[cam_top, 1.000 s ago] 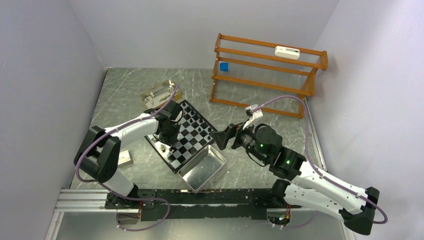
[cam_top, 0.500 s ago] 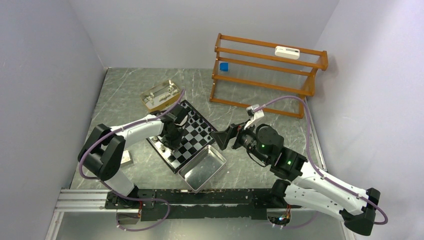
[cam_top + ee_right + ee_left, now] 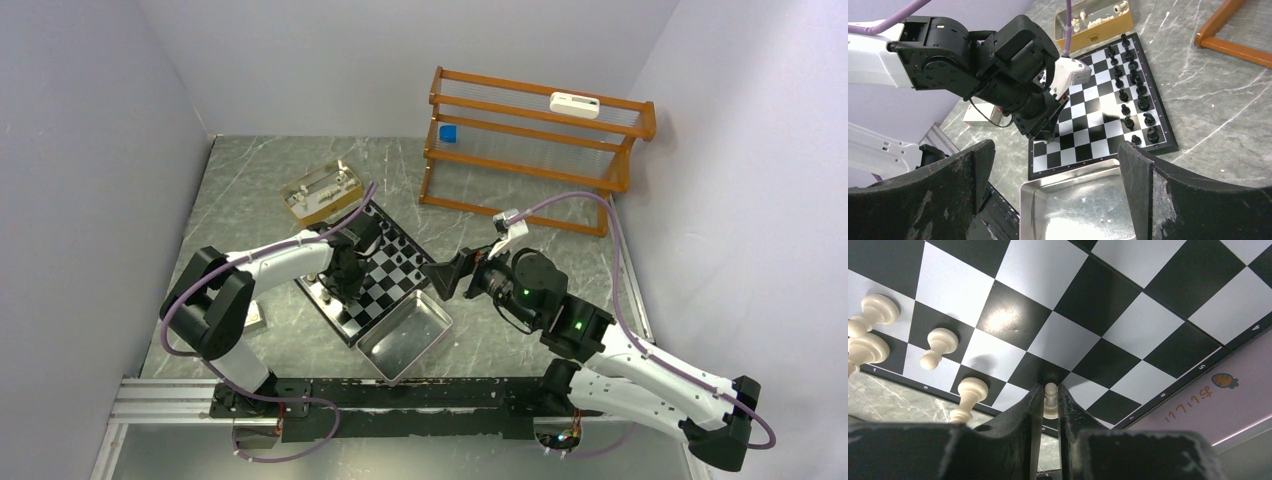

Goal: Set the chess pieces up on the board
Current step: Pick up the chess piece from the chessboard.

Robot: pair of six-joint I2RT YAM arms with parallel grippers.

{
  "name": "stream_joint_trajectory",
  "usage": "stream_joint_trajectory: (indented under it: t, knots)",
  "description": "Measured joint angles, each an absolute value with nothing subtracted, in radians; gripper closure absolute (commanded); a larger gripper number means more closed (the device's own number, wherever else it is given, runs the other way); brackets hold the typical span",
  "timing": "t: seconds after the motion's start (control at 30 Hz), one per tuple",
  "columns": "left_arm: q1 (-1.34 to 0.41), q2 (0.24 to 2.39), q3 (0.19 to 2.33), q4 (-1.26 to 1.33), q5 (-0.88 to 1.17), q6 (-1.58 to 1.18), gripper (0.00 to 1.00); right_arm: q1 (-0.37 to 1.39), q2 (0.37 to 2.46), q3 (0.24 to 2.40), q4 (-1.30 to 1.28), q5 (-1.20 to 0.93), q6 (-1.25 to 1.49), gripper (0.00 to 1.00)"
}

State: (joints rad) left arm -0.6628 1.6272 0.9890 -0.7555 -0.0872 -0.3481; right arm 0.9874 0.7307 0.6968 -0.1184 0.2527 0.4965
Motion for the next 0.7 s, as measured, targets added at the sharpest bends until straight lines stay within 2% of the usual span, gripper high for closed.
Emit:
stream_joint_trajectory:
  t: [0.37, 0.53, 0.7]
  knots:
    - [-0.665, 1.633, 1.024, -0.759, -0.093, -0.365, 0.85, 0.987, 0.723, 0.693, -0.118, 0.248, 0.520, 0.03]
    - [-0.665, 1.566, 1.065, -0.742, -0.054, -0.408, 0.85, 0.987, 0.788, 0.693, -0.096, 0.220, 0.557, 0.07]
    - [-0.665, 1.443, 1.081, -0.654, 0.068, -0.488, 0.86, 0.988, 0.895, 0.695, -0.062, 0.176, 0.585, 0.15]
